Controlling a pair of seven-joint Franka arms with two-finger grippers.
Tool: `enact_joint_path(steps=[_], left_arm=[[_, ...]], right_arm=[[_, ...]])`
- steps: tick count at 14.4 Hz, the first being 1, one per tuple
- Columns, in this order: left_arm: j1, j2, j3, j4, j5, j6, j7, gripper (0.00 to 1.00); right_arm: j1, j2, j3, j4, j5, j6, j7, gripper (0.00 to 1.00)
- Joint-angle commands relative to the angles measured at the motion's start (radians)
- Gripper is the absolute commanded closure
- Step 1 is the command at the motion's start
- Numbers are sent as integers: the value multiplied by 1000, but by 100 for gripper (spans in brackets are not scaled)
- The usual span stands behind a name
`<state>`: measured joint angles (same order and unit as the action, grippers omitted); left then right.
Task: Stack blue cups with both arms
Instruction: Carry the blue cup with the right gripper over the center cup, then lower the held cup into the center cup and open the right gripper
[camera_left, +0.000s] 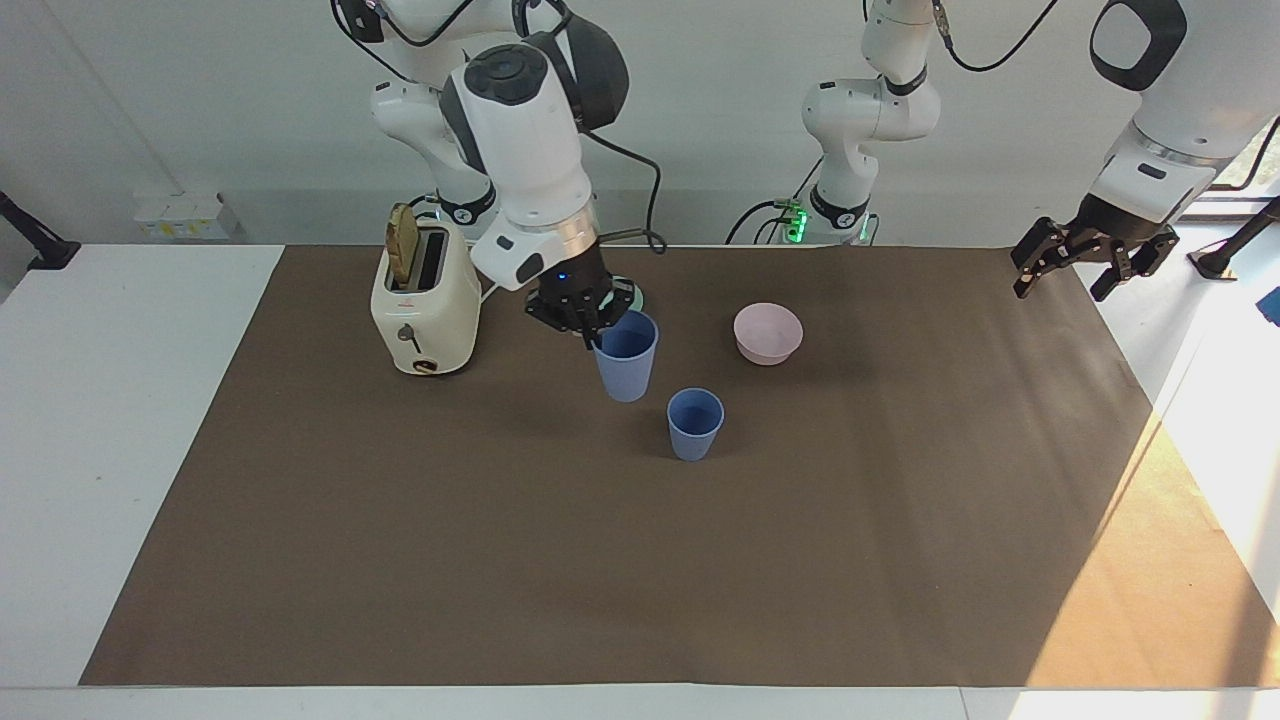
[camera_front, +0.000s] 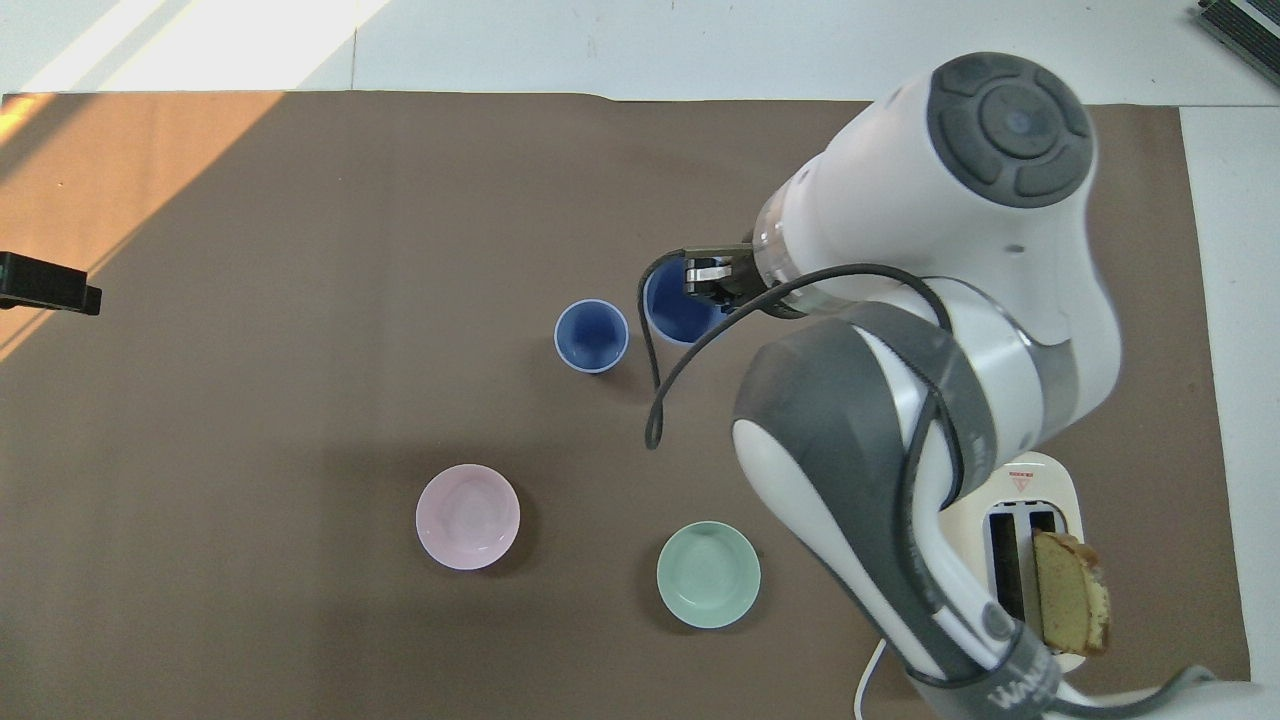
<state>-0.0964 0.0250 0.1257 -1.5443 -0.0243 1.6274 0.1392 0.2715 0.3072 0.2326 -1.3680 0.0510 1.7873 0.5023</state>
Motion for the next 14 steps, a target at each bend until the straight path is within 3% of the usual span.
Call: enact_joint_path(steps=[1, 4, 14], left_arm=[[9, 0, -6, 18, 14, -24, 2, 0], [9, 0, -6, 18, 14, -24, 2, 0], [9, 1, -6, 18, 14, -24, 2, 0]], right_arm=[[57, 64, 1, 69, -17, 20, 64, 100], [112, 105, -4, 70, -52, 55, 125, 100], [109, 142, 2, 27, -85, 129, 127, 100]])
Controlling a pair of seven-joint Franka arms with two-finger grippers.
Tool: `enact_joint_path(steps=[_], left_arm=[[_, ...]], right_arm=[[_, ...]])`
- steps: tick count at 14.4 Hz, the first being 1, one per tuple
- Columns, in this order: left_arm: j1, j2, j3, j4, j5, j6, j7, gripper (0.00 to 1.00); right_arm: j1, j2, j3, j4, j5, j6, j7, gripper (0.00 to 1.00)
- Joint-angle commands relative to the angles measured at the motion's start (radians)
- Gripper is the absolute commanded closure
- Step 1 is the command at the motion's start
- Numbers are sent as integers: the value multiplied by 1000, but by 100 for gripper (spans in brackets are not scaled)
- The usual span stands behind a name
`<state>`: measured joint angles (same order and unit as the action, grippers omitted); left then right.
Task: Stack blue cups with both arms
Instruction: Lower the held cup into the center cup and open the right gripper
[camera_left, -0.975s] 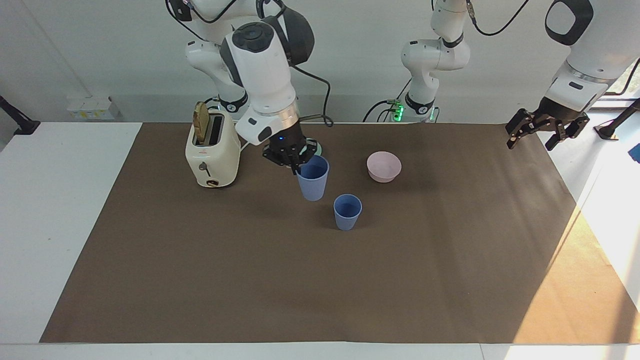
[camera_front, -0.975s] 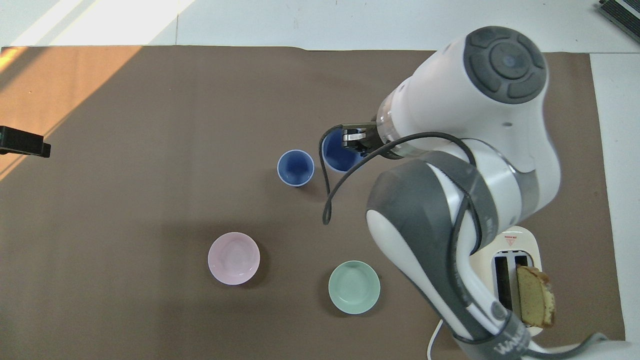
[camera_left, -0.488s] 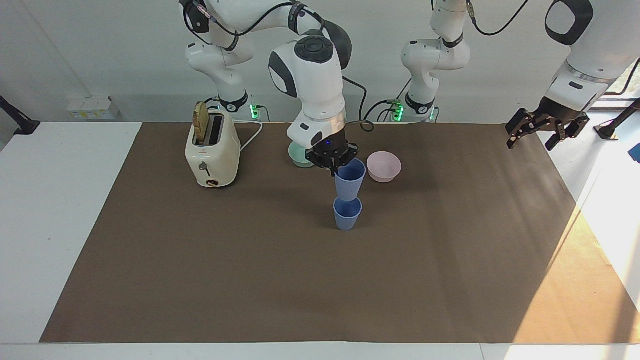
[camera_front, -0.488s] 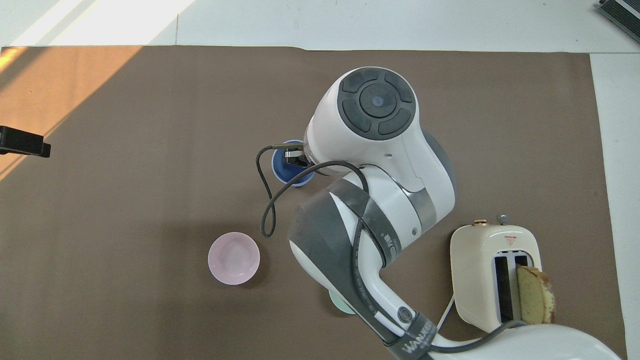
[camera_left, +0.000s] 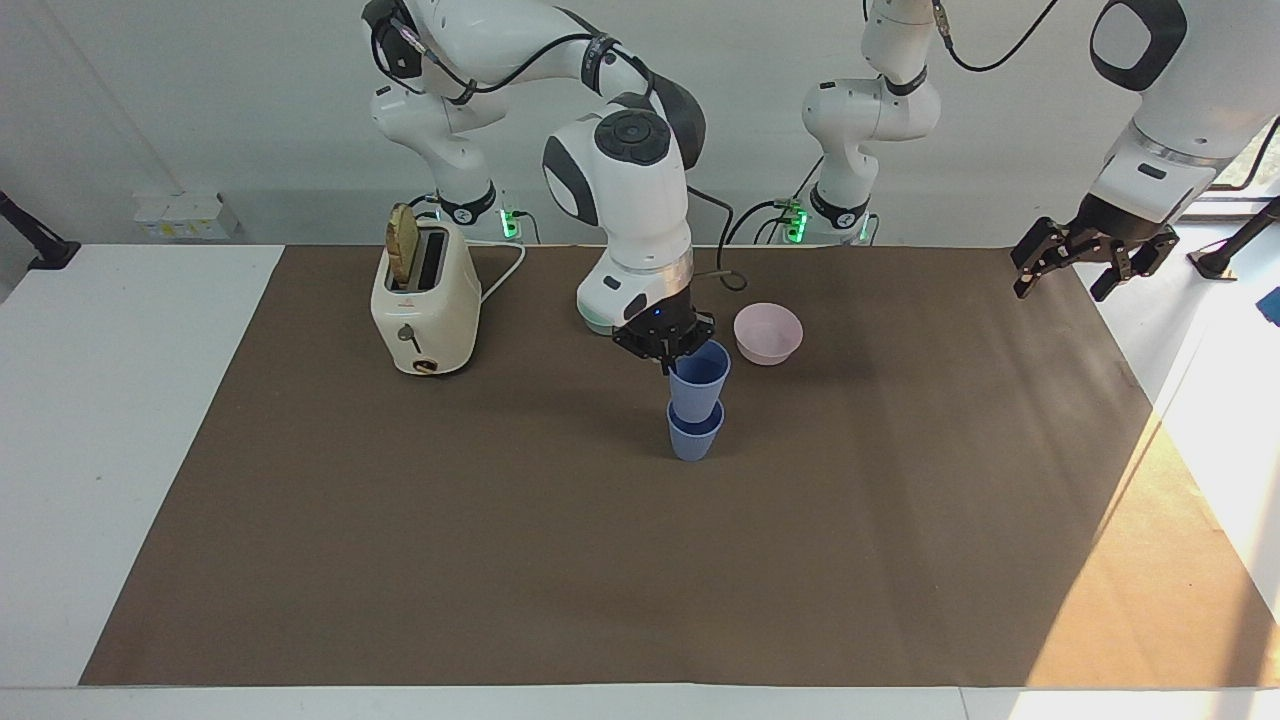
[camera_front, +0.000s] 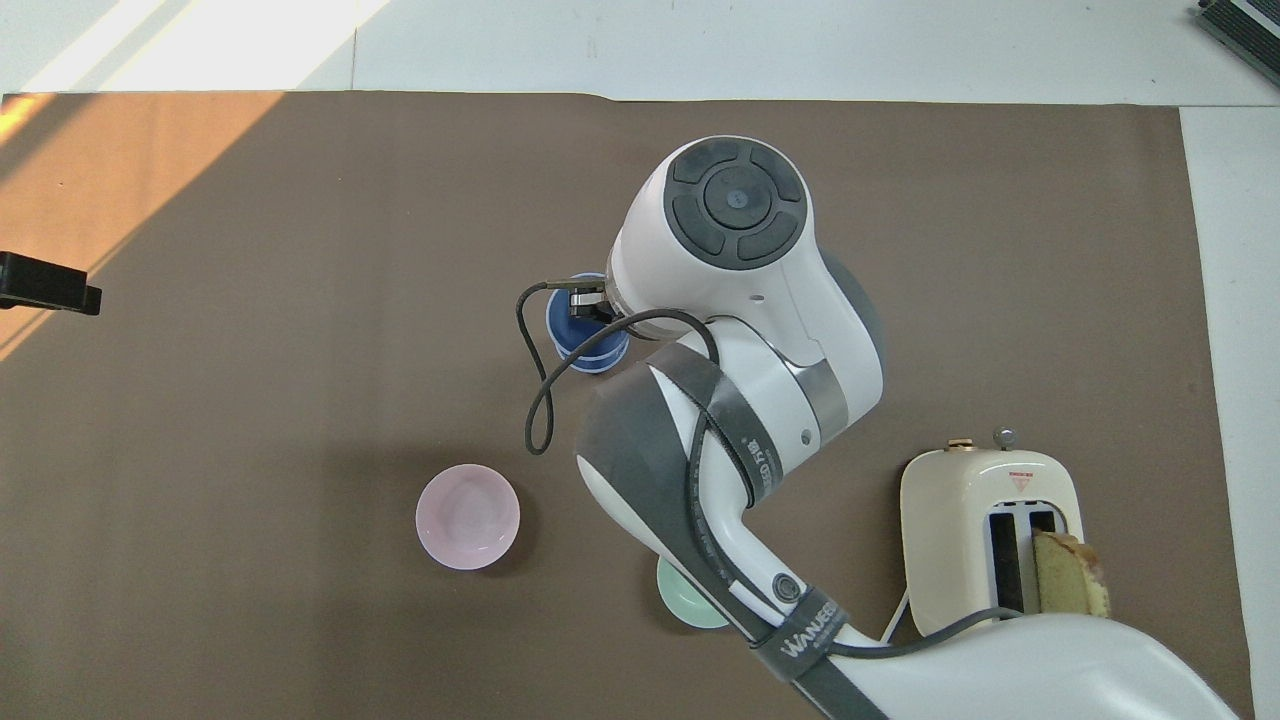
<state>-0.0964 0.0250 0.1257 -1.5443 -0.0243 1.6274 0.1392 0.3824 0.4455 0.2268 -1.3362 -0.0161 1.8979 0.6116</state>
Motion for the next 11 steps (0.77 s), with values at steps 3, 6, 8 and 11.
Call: enact_joint_path(steps=[3, 6, 8, 11], left_arm=[[9, 0, -6, 18, 14, -24, 2, 0], [9, 0, -6, 18, 14, -24, 2, 0], [9, 0, -6, 18, 14, -24, 2, 0], [9, 0, -6, 18, 14, -24, 2, 0]], right_arm=[[-8, 4, 8, -26, -18, 18, 16, 100], [-2, 4, 8, -52, -16, 38, 17, 100], [-2, 5, 9, -54, -15, 44, 17, 100], [-7, 7, 9, -55, -1, 50, 17, 69]])
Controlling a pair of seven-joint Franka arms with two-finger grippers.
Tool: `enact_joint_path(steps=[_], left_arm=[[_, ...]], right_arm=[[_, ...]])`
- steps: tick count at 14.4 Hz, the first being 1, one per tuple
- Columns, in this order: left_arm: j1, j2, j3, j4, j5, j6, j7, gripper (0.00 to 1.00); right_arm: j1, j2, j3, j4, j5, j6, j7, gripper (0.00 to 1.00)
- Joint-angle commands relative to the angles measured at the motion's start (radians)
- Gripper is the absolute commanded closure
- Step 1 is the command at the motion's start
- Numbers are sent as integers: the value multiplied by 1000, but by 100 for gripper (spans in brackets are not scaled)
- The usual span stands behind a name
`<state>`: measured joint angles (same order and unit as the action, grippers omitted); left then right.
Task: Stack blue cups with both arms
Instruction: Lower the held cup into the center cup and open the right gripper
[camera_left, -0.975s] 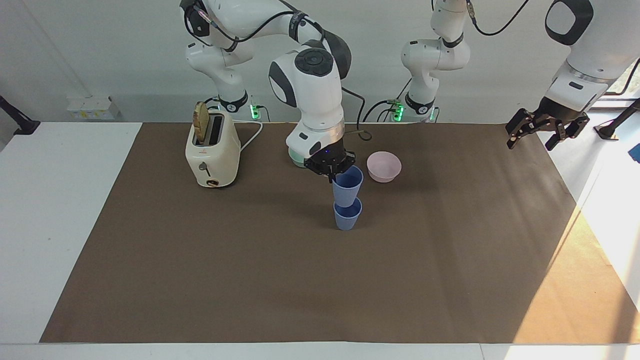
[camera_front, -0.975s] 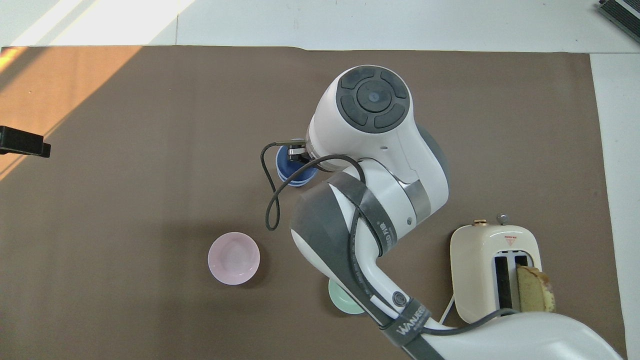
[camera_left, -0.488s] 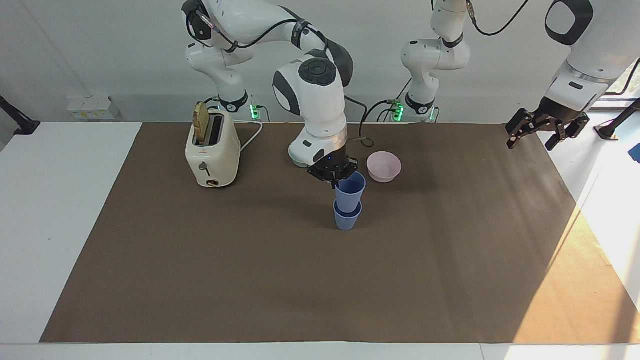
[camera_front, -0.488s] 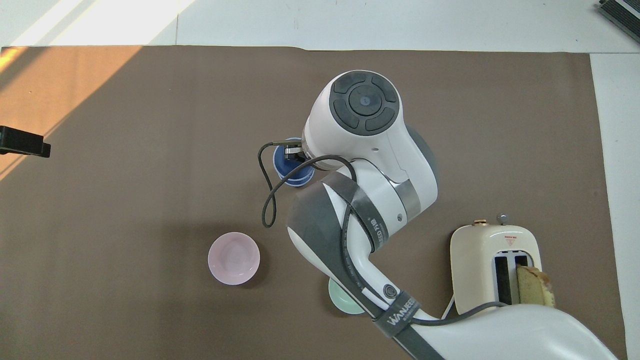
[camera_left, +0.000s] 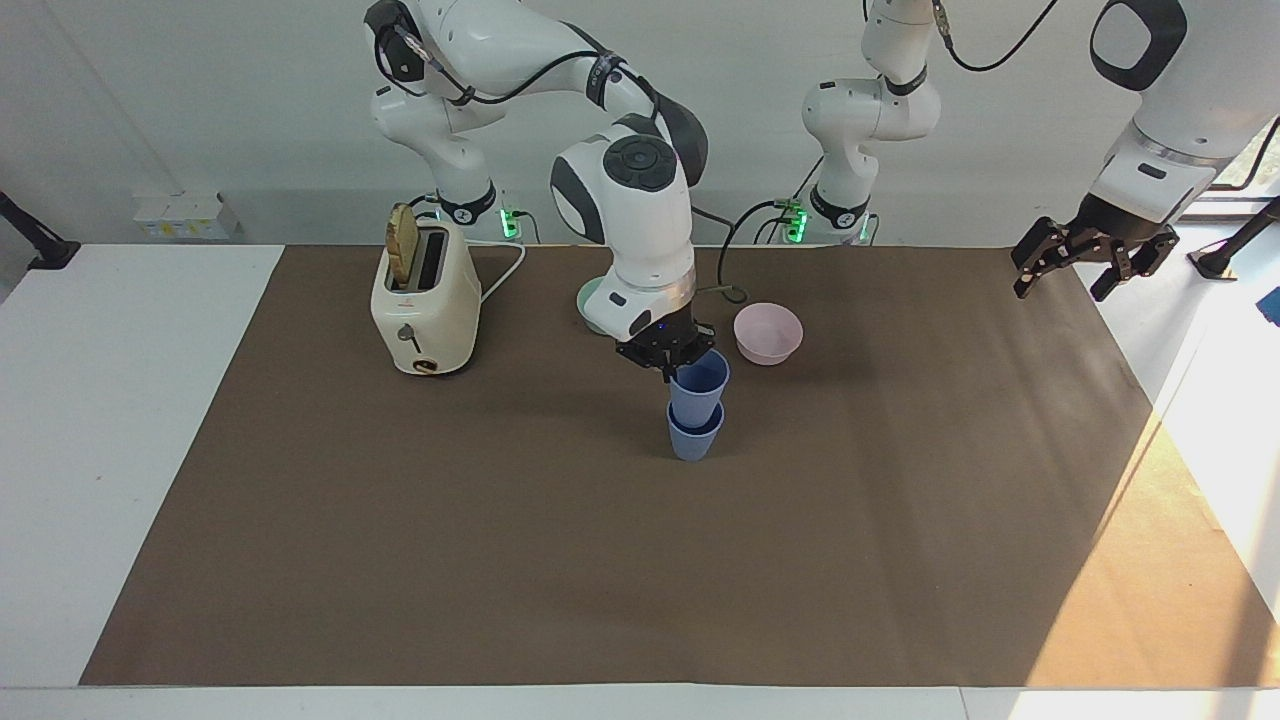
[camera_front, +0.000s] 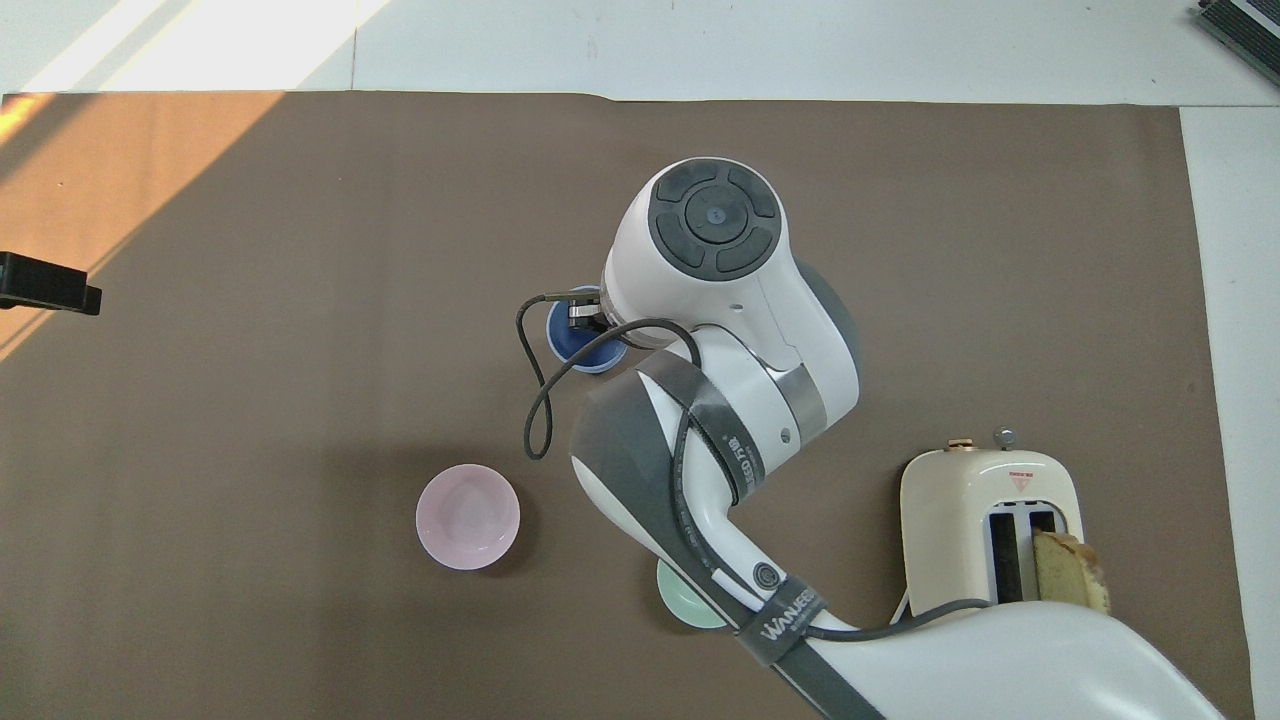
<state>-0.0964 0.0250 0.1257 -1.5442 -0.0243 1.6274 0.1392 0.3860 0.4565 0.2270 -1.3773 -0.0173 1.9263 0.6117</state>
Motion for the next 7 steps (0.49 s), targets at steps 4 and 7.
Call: enact_joint_path(steps=[4, 7], left_arm=[[9, 0, -6, 18, 14, -24, 2, 0], [9, 1, -6, 18, 14, -24, 2, 0]], right_arm=[[-12, -1, 8, -19, -38, 31, 3, 0], [-28, -6, 0, -11, -65, 17, -24, 0]])
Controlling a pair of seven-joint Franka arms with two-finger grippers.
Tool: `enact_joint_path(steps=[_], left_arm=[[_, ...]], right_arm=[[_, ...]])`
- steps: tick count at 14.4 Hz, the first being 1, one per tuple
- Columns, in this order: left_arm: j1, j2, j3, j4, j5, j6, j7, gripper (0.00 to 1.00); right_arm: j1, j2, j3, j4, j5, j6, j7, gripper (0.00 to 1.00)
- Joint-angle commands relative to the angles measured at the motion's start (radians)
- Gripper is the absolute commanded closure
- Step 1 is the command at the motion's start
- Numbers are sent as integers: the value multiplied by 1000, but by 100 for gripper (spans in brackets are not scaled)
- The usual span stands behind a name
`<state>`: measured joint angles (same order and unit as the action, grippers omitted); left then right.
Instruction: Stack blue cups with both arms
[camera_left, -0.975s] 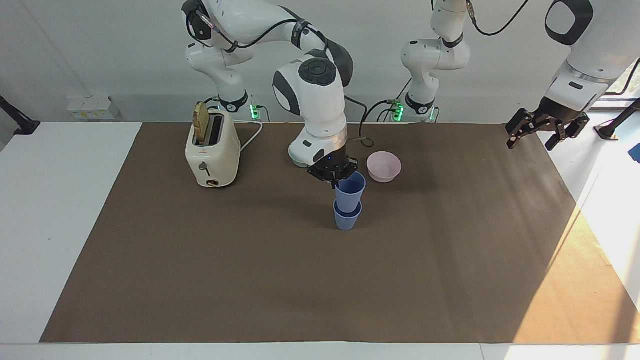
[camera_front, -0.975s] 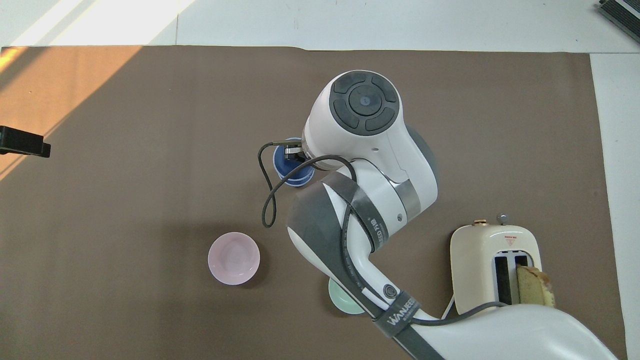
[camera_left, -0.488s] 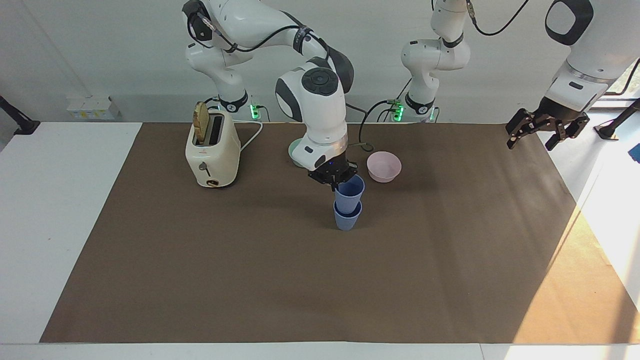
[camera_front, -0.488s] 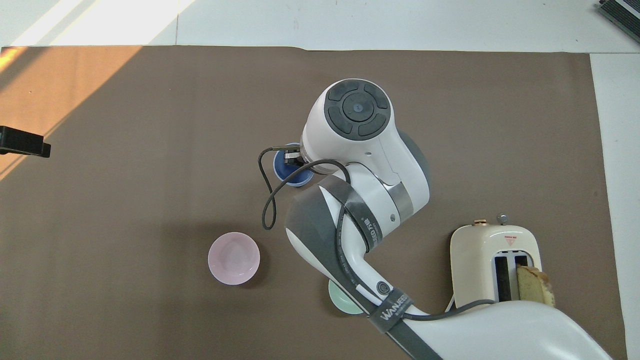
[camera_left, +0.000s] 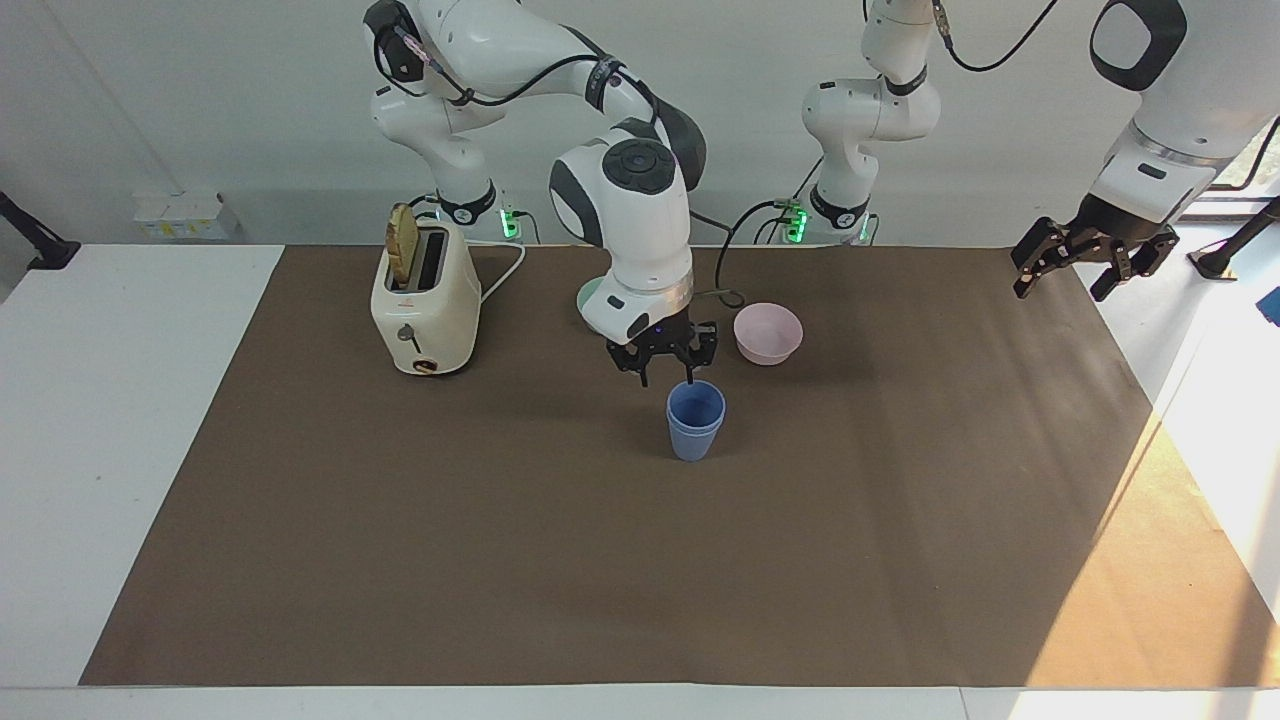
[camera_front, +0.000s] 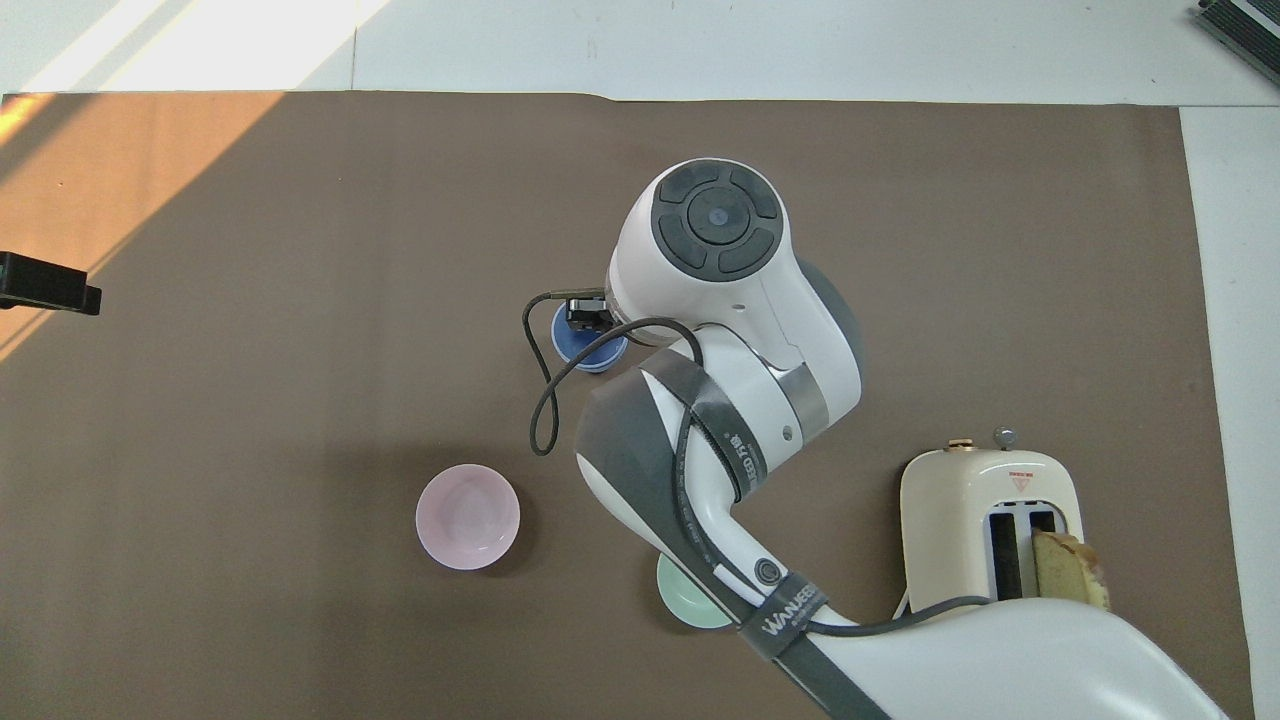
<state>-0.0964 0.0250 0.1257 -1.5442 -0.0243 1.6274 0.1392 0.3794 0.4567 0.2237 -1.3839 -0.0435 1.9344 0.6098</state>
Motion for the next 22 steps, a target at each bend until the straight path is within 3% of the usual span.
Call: enact_joint_path(steps=[1, 7, 13, 18, 22], left_arm=[[9, 0, -6, 18, 14, -24, 2, 0], [11, -7, -3, 18, 14, -26, 0, 0], [11, -10, -3, 19, 14, -30, 2, 0], [14, -30, -1, 19, 15, -139, 8, 0], [14, -30, -1, 19, 15, -129, 10, 0]], right_arm=[[-55, -19, 5, -4, -73, -8, -83, 0], [-206, -131, -1, 17, -90, -213, -376, 0], [-355, -262, -6, 14, -73, -320, -476, 0], [-511, -293, -4, -1, -47, -376, -579, 0], [-527, -328, -6, -70, -35, -345, -599, 0]])
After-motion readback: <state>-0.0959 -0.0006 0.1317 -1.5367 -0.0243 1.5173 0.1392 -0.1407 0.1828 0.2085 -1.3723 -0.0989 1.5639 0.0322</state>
